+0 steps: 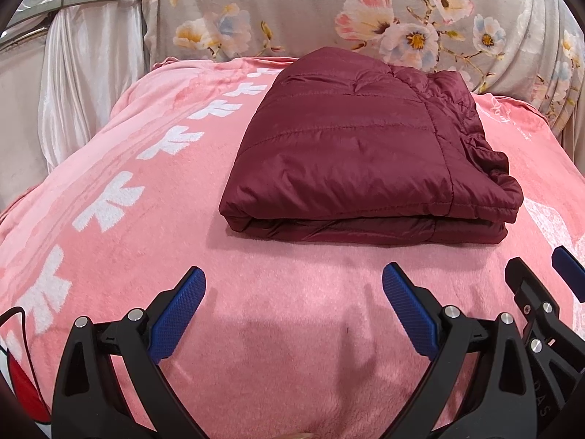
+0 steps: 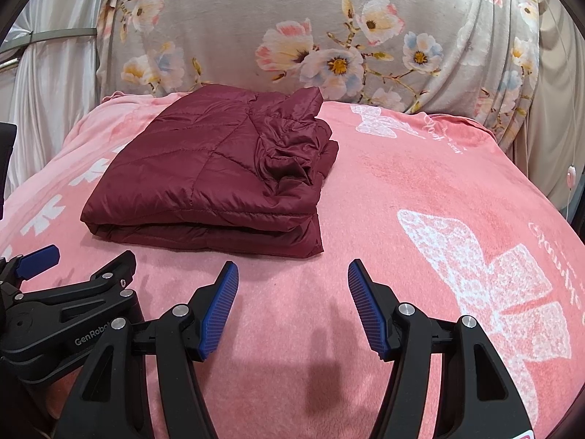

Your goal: Fold large clothes

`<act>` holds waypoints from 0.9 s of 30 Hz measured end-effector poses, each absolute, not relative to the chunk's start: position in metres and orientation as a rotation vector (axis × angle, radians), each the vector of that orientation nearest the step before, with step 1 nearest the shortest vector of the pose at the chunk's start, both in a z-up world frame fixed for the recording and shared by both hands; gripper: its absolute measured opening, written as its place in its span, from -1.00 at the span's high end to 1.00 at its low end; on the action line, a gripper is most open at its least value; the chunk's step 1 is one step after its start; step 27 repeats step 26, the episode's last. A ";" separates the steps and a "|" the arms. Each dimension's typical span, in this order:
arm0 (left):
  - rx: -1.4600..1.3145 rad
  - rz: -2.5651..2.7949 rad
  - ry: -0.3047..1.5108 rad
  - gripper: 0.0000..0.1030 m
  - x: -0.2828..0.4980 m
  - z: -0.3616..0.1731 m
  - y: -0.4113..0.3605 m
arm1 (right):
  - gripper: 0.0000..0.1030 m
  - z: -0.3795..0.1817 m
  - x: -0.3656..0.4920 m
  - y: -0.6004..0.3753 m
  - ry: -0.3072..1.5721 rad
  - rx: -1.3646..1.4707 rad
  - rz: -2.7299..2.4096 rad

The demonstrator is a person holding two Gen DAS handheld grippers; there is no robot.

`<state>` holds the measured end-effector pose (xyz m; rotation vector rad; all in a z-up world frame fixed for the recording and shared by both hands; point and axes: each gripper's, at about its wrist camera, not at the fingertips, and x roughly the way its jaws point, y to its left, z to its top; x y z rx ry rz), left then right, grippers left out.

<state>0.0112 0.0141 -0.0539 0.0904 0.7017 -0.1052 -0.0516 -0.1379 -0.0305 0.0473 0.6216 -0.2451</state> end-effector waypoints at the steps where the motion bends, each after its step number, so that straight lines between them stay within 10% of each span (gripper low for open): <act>1: 0.090 -0.105 0.703 -0.84 0.011 -0.054 0.014 | -0.18 -0.031 -0.052 -0.138 0.622 0.047 -0.245; 27: 0.097 -0.112 0.697 -0.83 0.011 -0.055 0.015 | -0.18 -0.031 -0.052 -0.140 0.623 0.044 -0.240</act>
